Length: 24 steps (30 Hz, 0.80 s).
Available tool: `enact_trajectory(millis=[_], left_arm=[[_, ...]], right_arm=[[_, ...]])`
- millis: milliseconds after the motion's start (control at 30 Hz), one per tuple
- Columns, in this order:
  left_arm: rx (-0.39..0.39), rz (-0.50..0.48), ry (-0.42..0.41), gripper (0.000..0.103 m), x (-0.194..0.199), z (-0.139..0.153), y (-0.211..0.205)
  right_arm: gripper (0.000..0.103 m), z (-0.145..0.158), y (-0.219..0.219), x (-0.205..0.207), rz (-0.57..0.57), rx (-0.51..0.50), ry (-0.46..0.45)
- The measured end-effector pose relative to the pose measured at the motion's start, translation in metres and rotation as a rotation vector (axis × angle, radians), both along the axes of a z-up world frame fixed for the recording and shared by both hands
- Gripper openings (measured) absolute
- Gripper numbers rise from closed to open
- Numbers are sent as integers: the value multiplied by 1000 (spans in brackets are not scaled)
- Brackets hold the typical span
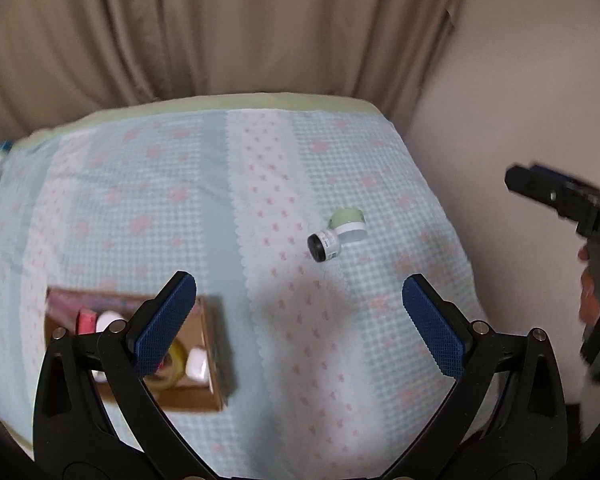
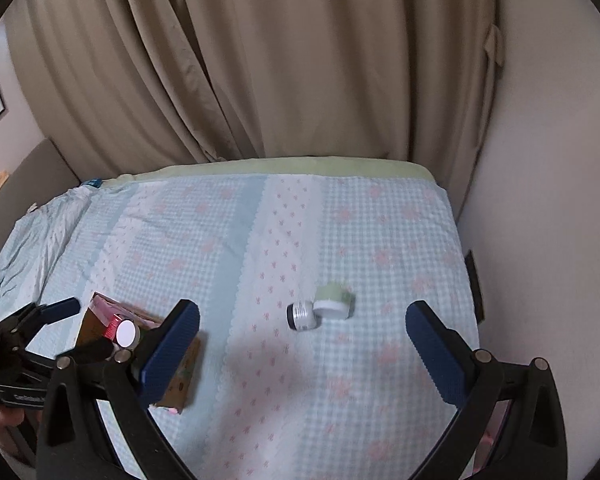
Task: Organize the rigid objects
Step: 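Lift both tools and move toward the two remaining jars, then grasp the black-lidded Metal DX jar with the left tool while the right tool grasps the green jar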
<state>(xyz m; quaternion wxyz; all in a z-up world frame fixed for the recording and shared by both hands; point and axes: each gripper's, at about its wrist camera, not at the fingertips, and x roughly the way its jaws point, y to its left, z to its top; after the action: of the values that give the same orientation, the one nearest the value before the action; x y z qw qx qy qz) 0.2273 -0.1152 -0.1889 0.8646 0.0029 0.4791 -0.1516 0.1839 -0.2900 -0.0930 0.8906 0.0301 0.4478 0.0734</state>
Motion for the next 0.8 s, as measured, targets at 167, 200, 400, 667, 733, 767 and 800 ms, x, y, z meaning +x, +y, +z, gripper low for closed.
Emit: enact_trajectory(millis=[167,200,400,667,733,767,800], left_arm=[[32,-125,29,103,38,-29,-28],[34,-150,40,103,46,-36,-33],[87,-293,126,103,99,-101,-67],[116,-524,243,95,155,-219,-117],[132,-587,259,92,162,-244,-128],[137,-613,261,91,164,-253,-132],[141,-639,261,91,166,-261,-134]], right_arm=[[103,-24,-18,32,93,-15,12],[103,-28,-21,37,108,-17,14],[103,-88,-32,86,253,-64,77],[103,-208,-36,133,524,-146,240],[101,-234,-36,139,591,-152,258],[99,-245,-35,141,623,-160,269],[98,-260,-33,143,671,-181,279]])
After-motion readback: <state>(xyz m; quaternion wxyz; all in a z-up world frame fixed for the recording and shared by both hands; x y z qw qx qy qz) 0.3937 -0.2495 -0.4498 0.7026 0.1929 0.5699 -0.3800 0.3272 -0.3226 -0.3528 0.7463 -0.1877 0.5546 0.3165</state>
